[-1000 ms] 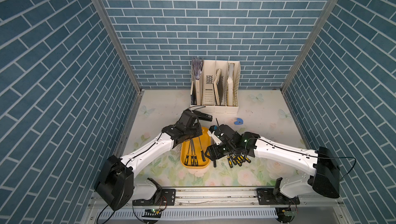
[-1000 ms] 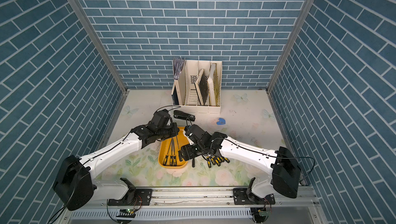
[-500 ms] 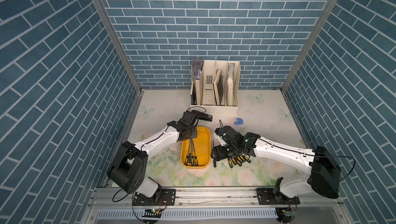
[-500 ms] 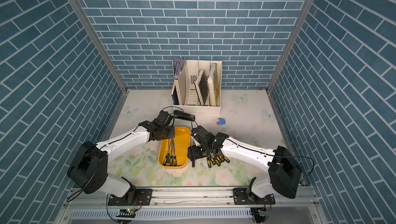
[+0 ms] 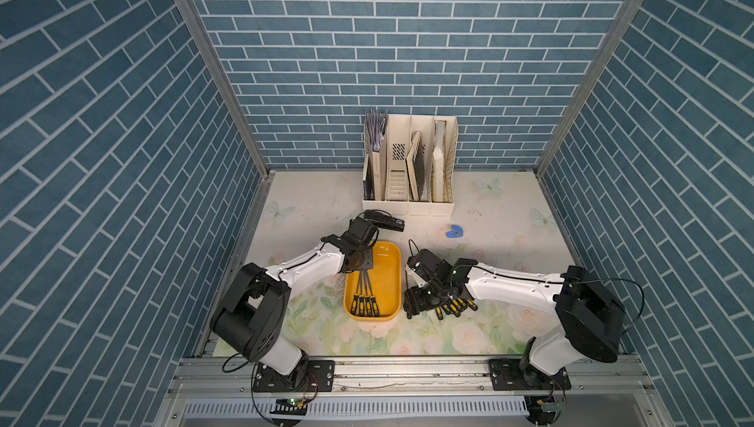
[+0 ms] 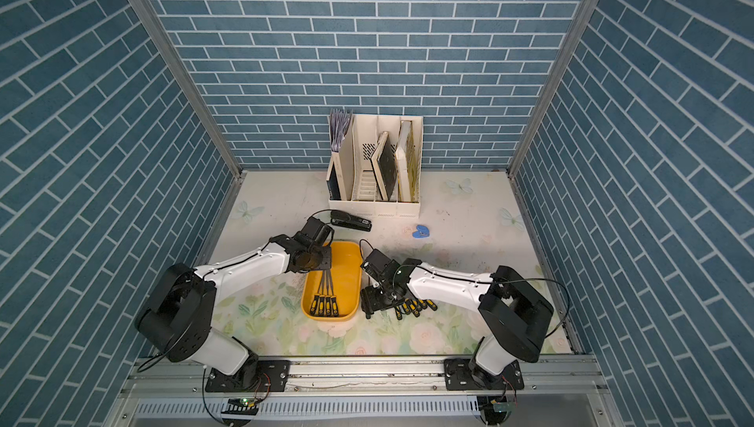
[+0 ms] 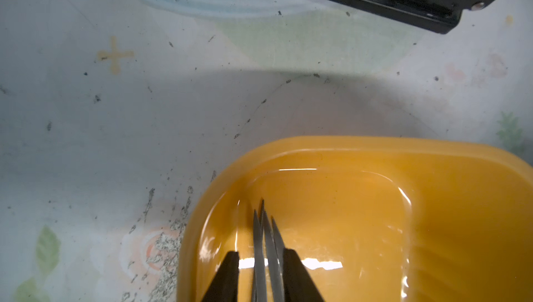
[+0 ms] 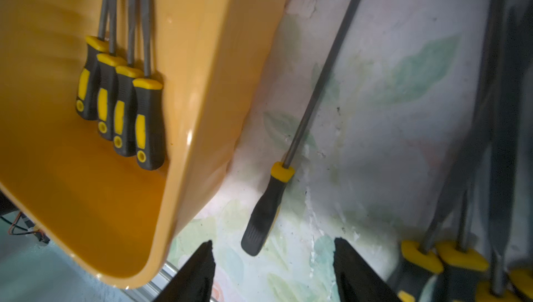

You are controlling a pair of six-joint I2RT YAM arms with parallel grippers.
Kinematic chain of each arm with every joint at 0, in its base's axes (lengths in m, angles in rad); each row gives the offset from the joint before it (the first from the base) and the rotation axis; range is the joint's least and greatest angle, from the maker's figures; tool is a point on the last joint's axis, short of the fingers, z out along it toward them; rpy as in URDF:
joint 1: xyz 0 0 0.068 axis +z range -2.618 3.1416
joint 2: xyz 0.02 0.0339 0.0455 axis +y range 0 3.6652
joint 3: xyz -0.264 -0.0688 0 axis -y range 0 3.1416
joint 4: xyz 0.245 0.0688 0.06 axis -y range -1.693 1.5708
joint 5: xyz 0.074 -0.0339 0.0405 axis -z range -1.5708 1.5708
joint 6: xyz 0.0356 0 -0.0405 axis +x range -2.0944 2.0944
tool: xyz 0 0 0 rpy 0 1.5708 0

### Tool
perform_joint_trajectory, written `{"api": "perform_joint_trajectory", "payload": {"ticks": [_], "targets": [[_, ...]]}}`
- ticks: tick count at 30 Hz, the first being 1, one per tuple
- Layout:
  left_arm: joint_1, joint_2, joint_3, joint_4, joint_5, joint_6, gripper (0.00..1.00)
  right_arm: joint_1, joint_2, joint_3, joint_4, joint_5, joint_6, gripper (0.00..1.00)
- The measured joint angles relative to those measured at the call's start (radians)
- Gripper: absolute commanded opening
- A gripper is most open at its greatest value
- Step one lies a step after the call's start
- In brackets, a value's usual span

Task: Put the file tool into the storage box
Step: Place the file tool in the storage box, then pick up the file tool from the center of the board.

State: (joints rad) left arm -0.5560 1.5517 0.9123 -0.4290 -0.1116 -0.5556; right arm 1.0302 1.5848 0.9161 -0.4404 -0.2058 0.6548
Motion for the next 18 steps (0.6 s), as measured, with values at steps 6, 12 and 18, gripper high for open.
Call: {"api": "perform_joint_trajectory", "payload": {"ticks": [6, 12, 18], "targets": [[0.000, -0.005, -0.002, -0.006, 0.000, -0.005, 0.35, 0.000, 0.057, 0.000, 0.011, 0.003, 0.000, 0.61], [0.000, -0.058, 0.009, -0.036, 0.004, -0.013, 0.36, -0.003, 0.084, 0.014, 0.023, 0.024, -0.001, 0.50], [0.000, -0.124, 0.063, -0.060, 0.019, -0.018, 0.36, -0.022, 0.084, 0.004, 0.029, 0.052, -0.006, 0.32]]}}
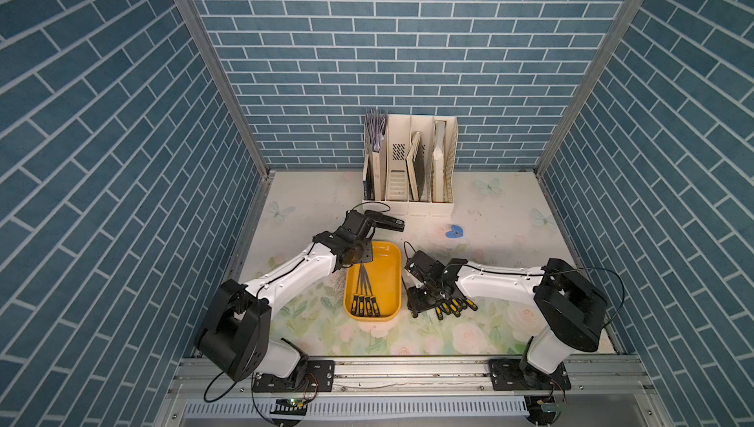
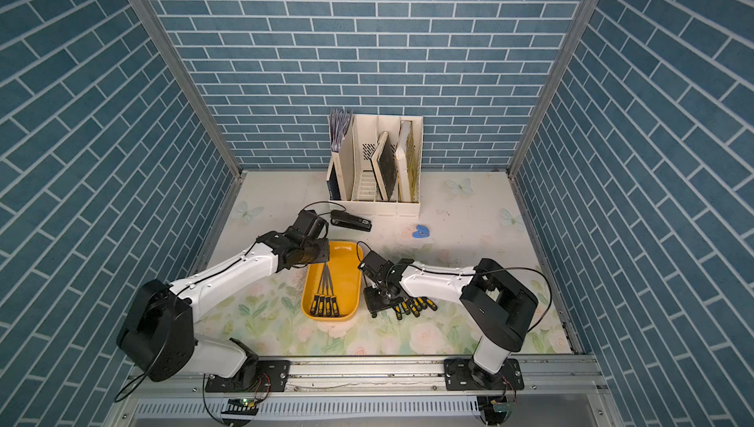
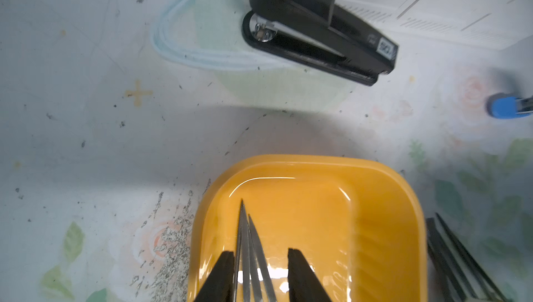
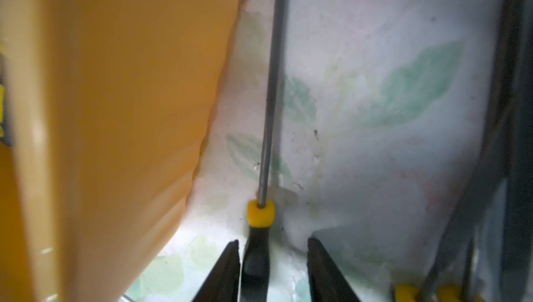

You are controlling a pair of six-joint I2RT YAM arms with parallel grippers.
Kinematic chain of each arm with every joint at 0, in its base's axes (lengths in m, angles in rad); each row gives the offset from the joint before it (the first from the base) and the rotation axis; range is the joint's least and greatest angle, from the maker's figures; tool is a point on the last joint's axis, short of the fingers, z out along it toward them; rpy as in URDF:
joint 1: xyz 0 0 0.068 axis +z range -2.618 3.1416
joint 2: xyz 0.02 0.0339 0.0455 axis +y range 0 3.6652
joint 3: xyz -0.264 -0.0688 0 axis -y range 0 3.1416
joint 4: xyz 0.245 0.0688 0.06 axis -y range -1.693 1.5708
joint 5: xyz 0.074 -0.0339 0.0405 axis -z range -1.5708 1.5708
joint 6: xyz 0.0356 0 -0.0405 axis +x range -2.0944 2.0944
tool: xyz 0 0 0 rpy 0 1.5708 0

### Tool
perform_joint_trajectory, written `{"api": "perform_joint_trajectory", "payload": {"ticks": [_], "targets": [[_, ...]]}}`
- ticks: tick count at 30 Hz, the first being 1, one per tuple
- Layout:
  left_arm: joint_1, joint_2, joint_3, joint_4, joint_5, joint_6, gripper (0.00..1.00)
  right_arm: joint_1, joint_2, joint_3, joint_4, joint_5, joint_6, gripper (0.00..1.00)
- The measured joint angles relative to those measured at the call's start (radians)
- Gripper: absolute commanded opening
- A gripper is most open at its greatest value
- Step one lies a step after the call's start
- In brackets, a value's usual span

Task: Put the file tool into the storage box
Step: Pick up the file tool from the center of the board.

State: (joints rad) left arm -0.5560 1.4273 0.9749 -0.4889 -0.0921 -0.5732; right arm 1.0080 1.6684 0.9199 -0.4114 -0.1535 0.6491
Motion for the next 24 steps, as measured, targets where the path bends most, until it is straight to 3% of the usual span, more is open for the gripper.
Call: {"api": "perform_joint_trajectory", "payload": {"ticks": [7, 19, 21, 24], "targets": [[0.000, -0.030, 0.031, -0.013, 0.026, -0.007, 0.36, -0.020, -0.030, -0.043, 0.020, 0.019, -0.002, 0.15], [0.000, -0.038, 0.031, -0.011, 0.072, -0.021, 0.37, -0.023, -0.093, -0.085, -0.006, 0.043, -0.002, 0.04], [-0.001, -0.051, 0.027, 0.002, 0.095, -0.025, 0.44, -0.023, -0.126, -0.086, -0.032, 0.048, -0.002, 0.04], [-0.001, -0.085, 0.006, 0.052, 0.151, -0.049, 0.62, -0.023, -0.211, -0.085, -0.061, 0.064, -0.003, 0.04]]}}
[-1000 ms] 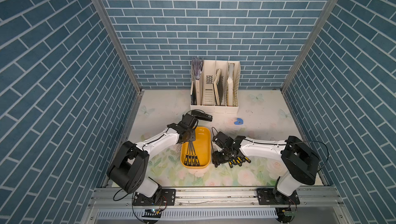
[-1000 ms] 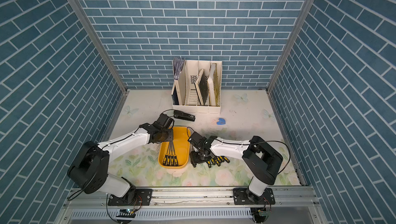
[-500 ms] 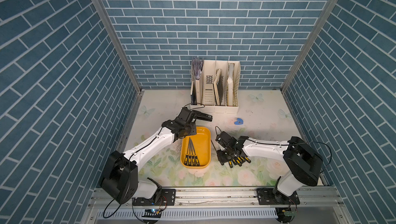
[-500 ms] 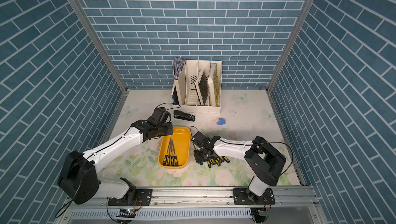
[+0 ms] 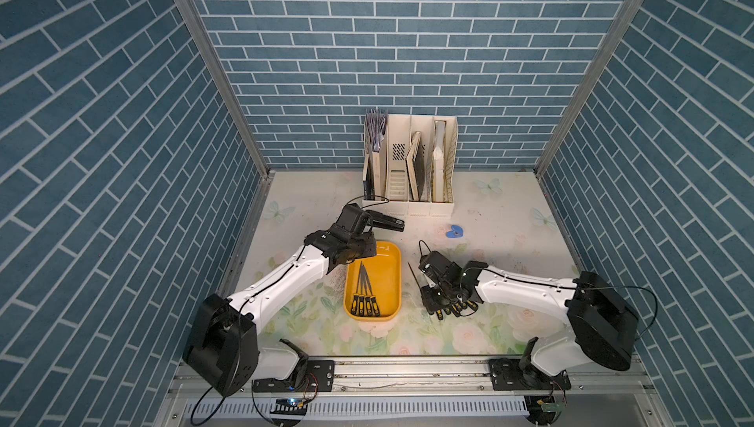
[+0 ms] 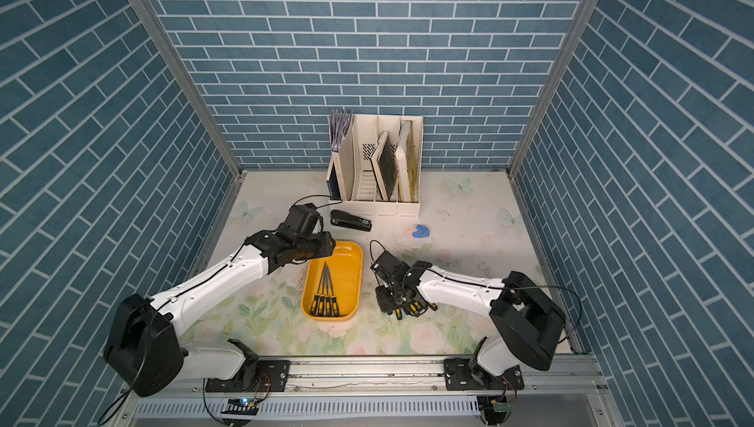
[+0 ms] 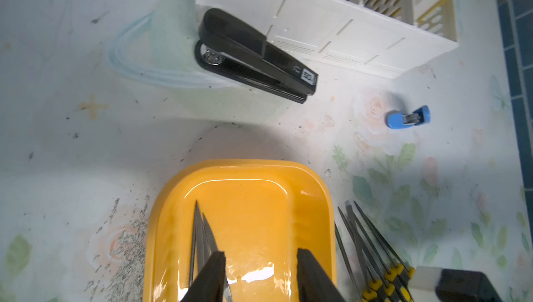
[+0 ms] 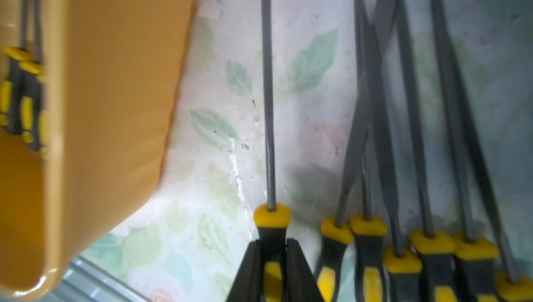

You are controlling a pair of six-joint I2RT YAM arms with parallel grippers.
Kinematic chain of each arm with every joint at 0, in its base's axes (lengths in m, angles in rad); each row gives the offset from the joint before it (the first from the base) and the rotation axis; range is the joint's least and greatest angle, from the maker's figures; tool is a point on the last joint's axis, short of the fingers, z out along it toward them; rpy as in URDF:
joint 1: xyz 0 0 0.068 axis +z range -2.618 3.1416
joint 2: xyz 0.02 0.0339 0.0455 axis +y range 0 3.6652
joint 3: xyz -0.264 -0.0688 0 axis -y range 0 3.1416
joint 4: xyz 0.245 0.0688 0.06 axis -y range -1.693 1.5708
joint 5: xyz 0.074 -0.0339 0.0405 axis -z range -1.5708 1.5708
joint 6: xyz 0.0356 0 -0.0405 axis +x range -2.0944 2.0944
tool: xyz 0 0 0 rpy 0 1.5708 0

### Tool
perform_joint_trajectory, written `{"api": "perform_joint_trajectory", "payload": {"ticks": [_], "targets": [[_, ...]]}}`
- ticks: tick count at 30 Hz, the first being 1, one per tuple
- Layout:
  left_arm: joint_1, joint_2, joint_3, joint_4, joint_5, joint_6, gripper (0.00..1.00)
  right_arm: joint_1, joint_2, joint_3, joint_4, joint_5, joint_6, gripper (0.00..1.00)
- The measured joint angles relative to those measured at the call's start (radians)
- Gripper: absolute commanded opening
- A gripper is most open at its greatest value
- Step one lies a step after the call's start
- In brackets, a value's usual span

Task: Put the file tool into the storage box
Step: Pick up the file tool from the center of the board.

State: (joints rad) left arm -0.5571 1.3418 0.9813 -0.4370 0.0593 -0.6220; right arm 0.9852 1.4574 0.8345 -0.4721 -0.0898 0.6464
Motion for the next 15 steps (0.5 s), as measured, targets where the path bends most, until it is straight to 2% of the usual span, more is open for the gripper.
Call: {"api": "perform_joint_trajectory", "payload": {"ticks": [3, 7, 15], "targets": [[-0.008, -0.035, -0.034, 0.079, 0.066, -0.057, 0.70, 0.000, -0.093, 0.000, -0.017, 0.004, 0.000, 0.05], [-0.039, -0.048, -0.082, 0.198, 0.127, -0.145, 0.71, 0.000, -0.170, 0.003, -0.021, -0.005, 0.000, 0.05], [-0.078, -0.014, -0.136, 0.346, 0.149, -0.284, 0.70, 0.015, -0.177, 0.031, -0.003, -0.043, 0.004, 0.06]]}}
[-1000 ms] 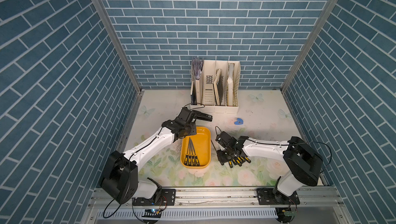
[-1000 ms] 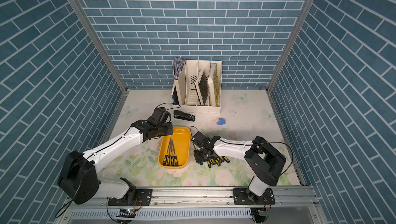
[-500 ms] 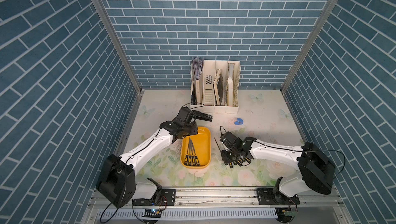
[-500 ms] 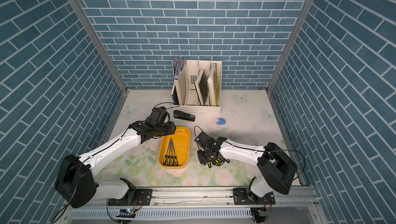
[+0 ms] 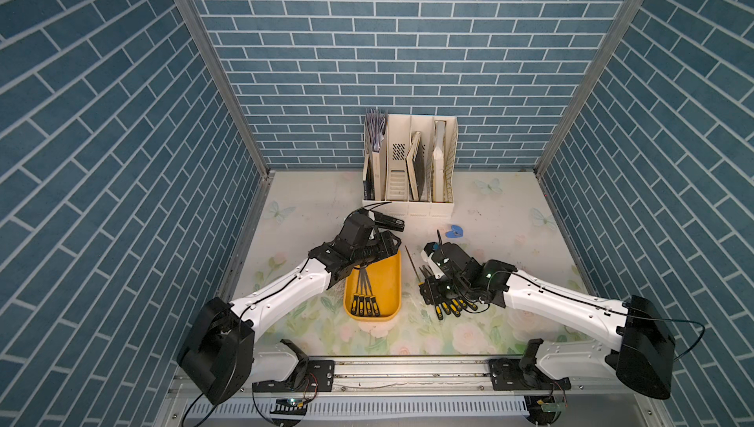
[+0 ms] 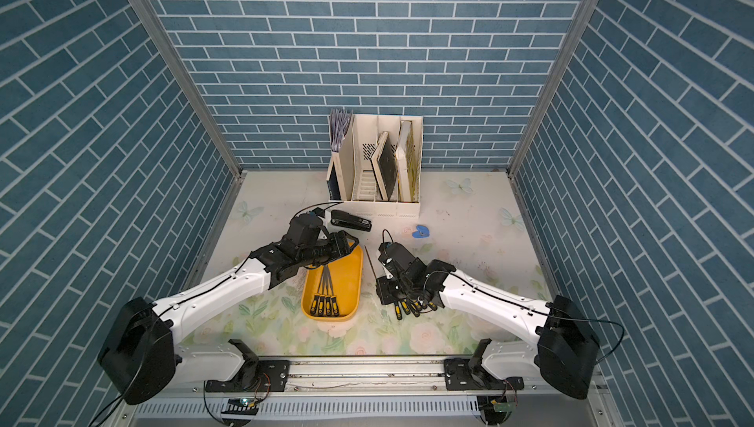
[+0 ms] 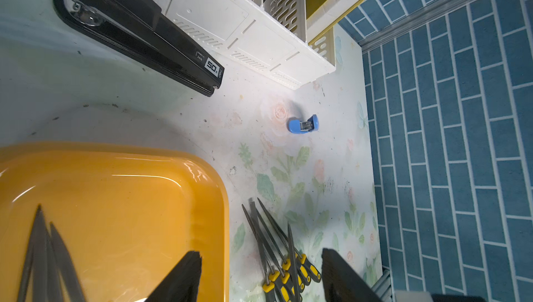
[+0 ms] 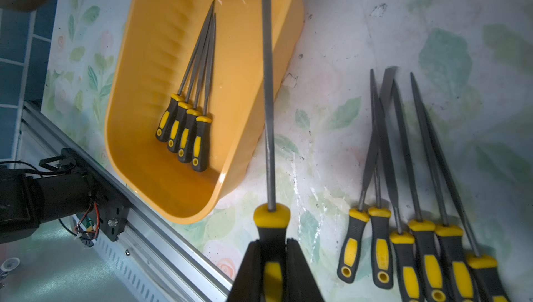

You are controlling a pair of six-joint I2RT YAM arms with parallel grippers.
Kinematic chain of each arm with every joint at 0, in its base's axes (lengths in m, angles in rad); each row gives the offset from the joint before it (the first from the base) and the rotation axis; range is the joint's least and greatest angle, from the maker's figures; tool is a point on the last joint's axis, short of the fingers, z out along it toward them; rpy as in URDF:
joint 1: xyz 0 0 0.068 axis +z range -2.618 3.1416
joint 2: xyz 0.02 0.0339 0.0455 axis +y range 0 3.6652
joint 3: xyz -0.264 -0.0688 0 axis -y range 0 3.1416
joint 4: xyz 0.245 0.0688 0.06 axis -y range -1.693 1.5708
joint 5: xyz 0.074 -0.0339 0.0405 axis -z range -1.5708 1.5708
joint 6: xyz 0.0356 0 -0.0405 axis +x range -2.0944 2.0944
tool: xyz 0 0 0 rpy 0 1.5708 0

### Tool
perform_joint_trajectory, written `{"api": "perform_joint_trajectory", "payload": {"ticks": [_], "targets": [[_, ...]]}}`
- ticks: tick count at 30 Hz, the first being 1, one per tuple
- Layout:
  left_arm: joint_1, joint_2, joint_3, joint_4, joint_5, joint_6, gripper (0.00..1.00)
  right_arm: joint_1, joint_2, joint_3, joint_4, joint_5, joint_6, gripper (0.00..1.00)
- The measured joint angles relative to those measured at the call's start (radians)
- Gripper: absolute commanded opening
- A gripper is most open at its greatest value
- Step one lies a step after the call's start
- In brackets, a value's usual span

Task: Put the file tool into the storage box
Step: Pick up the file tool from the center of the board, then place the file tool in the storage box.

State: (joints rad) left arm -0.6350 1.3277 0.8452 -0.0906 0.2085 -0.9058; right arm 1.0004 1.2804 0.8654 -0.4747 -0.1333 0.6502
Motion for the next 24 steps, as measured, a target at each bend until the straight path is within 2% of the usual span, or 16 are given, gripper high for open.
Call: {"api": "perform_joint_trajectory", "payload": {"ticks": [5, 7, 9, 11, 13, 14, 17, 18, 22, 24], "targets": [[-0.019, 0.052, -0.003, 0.038, -0.001, -0.042, 0.67, 0.023, 0.031, 0.018, 0.021, -0.018, 0.000, 0.06], [-0.026, 0.064, -0.003, 0.051, -0.001, -0.050, 0.61, 0.029, 0.043, 0.030, 0.026, -0.025, 0.000, 0.06], [-0.031, 0.079, -0.003, 0.061, -0.001, -0.063, 0.43, 0.034, 0.051, 0.045, 0.030, -0.030, 0.000, 0.06], [-0.033, 0.095, -0.003, 0.066, -0.001, -0.071, 0.15, 0.037, 0.053, 0.059, 0.035, -0.036, 0.000, 0.07], [-0.035, 0.105, -0.003, 0.066, -0.001, -0.074, 0.00, 0.038, 0.053, 0.068, 0.037, -0.037, 0.000, 0.07], [-0.034, 0.105, -0.002, 0.085, 0.021, -0.104, 0.00, 0.038, 0.058, 0.070, 0.040, -0.048, 0.008, 0.08], [-0.044, 0.092, 0.011, 0.085, 0.021, -0.083, 0.00, 0.043, 0.071, 0.072, 0.040, -0.044, 0.013, 0.14], [-0.044, 0.091, 0.011, 0.079, 0.019, -0.079, 0.00, 0.043, 0.071, 0.074, 0.038, -0.046, 0.013, 0.19], [-0.035, 0.069, 0.016, 0.014, 0.011, -0.034, 0.00, 0.038, 0.072, 0.094, 0.025, -0.047, 0.006, 0.62], [-0.025, 0.051, 0.023, -0.035, 0.010, -0.001, 0.00, 0.031, 0.072, 0.110, 0.019, -0.047, -0.003, 0.72]]}}
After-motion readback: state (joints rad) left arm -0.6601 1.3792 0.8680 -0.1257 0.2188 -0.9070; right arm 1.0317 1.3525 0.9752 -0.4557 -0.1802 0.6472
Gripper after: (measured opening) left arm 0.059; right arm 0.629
